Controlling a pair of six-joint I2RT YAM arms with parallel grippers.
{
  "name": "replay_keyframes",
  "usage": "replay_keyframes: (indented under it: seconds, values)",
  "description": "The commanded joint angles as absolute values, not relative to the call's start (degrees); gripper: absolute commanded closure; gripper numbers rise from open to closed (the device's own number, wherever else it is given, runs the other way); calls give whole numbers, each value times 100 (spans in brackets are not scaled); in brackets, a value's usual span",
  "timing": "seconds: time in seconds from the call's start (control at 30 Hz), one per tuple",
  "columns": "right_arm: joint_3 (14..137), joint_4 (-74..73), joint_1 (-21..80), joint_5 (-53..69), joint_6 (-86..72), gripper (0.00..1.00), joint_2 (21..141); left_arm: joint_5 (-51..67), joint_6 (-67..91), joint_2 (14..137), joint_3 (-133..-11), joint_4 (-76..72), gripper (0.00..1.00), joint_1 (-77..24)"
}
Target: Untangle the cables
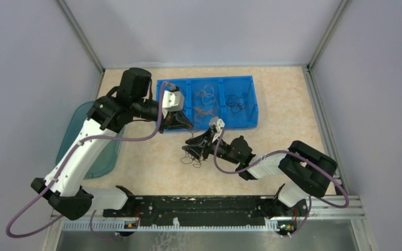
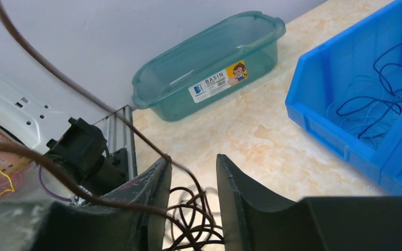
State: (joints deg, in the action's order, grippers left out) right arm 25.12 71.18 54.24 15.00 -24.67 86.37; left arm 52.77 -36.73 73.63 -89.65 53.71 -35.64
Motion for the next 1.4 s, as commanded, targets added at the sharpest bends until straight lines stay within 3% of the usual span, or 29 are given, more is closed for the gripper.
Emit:
replay_keyframes:
  seconds: [0.0, 0.33, 0.5, 0.6, 0.9, 1.37]
  values:
    - [2279, 7844, 5543, 1218, -2641, 61, 8717, 5469, -3137, 7110, -9439, 4690, 100, -3586]
    - [1782, 7856, 5641, 721, -2569, 61, 8768, 4921, -2452, 6906, -9857, 3232, 100, -3586]
    - [1469, 8028, 5691, 381, -2557, 61, 8913, 3073, -2539, 6654, -9706, 1867, 100, -3586]
    - [1329, 8248, 5695, 265, -2630, 61, 9028, 2582, -2970, 6506, -9544, 1426, 100, -3586]
    - [1213, 8270, 5713, 216, -2676, 61, 9144, 2002, -3318, 6482, -9940, 850, 100, -3588]
    - [755, 8357, 5765, 15, -2802, 59, 9269, 1466, -5358, 7078, -11567, -136, 100, -3586]
